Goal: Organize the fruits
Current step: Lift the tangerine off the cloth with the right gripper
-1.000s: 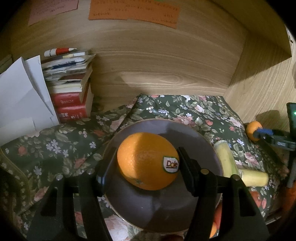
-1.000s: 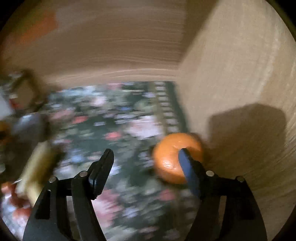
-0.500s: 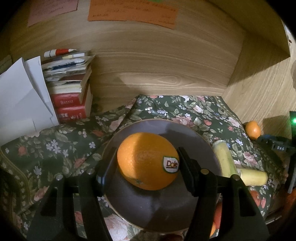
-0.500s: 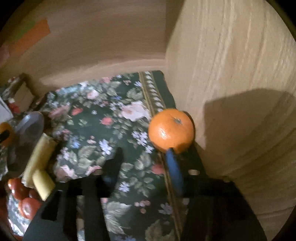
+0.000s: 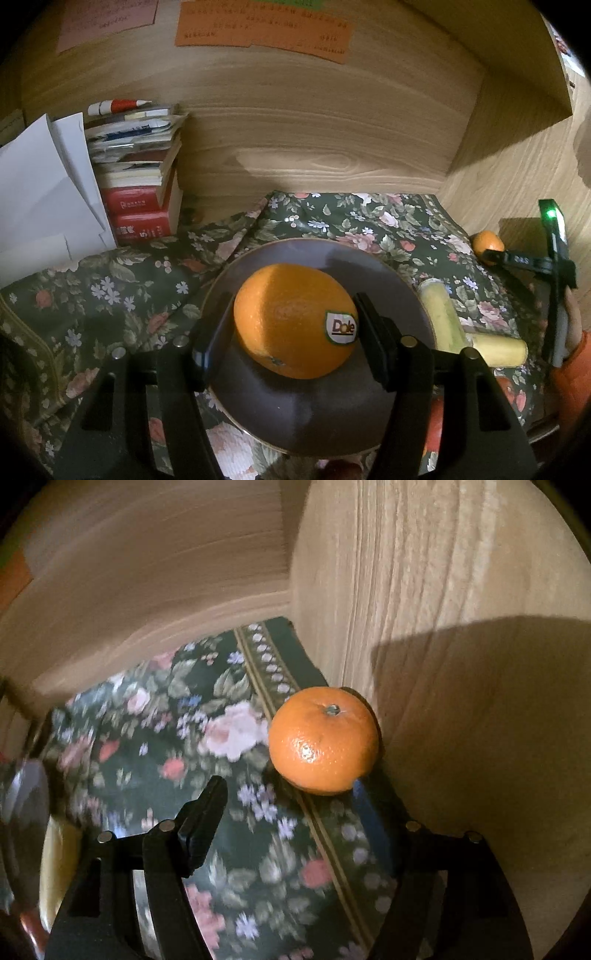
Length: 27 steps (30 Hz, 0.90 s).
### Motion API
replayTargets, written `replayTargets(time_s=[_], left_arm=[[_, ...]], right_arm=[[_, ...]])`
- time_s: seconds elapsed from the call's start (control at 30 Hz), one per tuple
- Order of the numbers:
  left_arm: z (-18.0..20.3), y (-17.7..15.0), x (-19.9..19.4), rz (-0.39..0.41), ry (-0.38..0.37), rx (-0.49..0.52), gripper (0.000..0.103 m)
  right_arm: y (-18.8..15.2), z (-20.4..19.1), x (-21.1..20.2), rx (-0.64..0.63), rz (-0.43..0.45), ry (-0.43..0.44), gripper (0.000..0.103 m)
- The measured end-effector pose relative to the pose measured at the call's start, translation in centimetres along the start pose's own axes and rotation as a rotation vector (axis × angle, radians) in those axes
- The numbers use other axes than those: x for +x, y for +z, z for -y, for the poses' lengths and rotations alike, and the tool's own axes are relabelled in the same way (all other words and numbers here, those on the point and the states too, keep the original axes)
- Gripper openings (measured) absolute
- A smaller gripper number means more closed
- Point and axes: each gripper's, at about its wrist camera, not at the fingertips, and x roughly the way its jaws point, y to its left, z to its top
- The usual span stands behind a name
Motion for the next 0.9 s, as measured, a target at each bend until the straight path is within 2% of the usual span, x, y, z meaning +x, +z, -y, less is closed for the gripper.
replayTargets(time_s=[0.2,0.4,0.5,0.53,0.57,0.6,0.7,0.8,0.83,0.87,0.9], left_arm=[[0.0,-0.1,-0.1,-0.001,-0.014,0.002,0.063],[0.0,-0.2,-0.5,0.004,-0.026,-0.003,0.063],[0.0,-0.2,-0.5,-0.001,-0.028,-0.004,0.063],[0.0,-0.2,-0.4,-0.003,-0.029,-0.003,0.063],[0.1,-0.2,-0.4,-0.004,-0.030,-0.003,0.063],[0.0,-0.2,-0.4,-0.005,-0.030,-0.002,0.063],[0.0,-0.2,-0.3,-0.004,-0.025,-0.003,0.063],[-0.2,-0.2,0.0,-0.006,-0.016,-0.010,0.063],[-0.3,-0.2,0.1,-0.008,-0.013,-0.012,0.063],[-0.4,-0.1,0.3,-0.011,-0.009,-0.014,0.063],[-0.5,-0.1,0.5,-0.013,-0.007,-0.016,0.063]], right_arm=[[1.8,-0.9,1.6,0.035,-0.007,-0.009,0.074],[4.2,-1.4,3.7,0.111,0.004,-0.032,0.069],[5.0,-2.2,5.1,0.075,-0.005,-0.068,0.067],[5.1,-2.3,5.6,0.064,-0.009,-0.085,0.063],[5.3,-2.3,6.0,0.062,-0.009,-0.101,0.054],[5.6,-2.2,6.4,0.061,-0.014,-0.092,0.050],[6.3,-1.6,7.5,0.064,-0.037,-0.035,0.045],[6.9,-1.6,8.1,0.032,-0.016,-0.008,0.040],[7.2,-1.6,8.4,0.014,-0.013,-0.003,0.035],[7.5,-1.9,8.8,0.001,-0.012,0.007,0.022],[8.1,-2.4,9.5,-0.018,-0.022,0.022,0.015]])
